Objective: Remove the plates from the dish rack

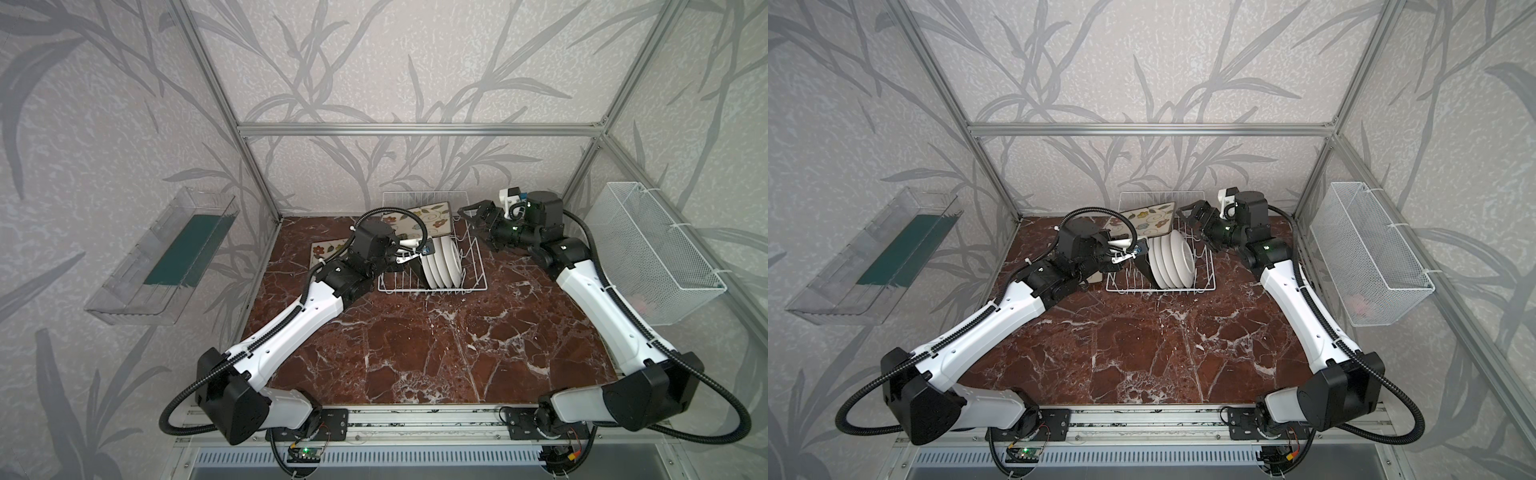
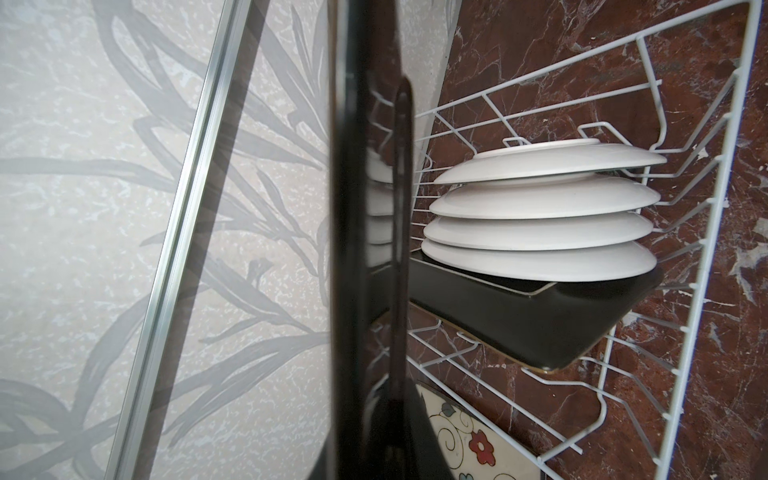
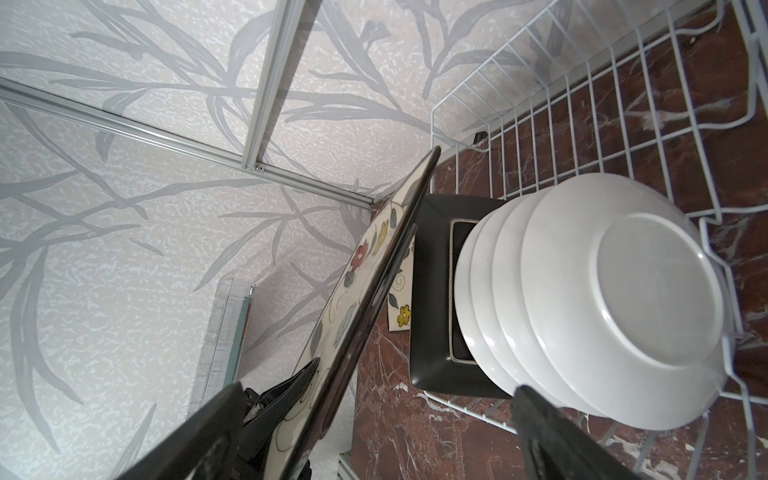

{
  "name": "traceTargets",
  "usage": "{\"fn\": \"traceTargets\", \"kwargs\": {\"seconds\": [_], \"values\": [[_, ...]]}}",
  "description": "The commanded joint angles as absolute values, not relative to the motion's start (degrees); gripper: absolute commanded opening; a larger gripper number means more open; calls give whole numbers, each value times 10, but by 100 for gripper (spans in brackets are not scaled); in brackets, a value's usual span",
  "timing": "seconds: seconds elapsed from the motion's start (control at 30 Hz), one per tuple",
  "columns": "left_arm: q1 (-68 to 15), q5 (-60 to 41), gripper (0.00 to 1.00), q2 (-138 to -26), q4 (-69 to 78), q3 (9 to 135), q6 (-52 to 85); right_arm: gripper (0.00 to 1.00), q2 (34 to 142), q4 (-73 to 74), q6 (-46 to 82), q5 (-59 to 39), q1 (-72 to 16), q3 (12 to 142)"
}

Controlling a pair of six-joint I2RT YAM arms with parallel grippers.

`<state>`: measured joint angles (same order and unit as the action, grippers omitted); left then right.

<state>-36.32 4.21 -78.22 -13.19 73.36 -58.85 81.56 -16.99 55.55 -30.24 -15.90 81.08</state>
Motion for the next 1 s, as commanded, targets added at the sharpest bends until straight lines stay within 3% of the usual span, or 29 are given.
{"fn": "traceTargets", "kwargs": {"seconds": [0.0,0.3,0.63,0.97], "values": [[-369,55,0,-768,4,754,-625,99,843,-164,578,-335,-160,838],[-375,34,0,-759,29,724,-648,85,879,-130,616,-365,-173,848],[-376,21,0,-756,47,713,-657,62,882,-92,661,-375,-189,824],[-376,6,0,-744,79,690,-644,56,899,-71,678,-373,-194,818]]}}
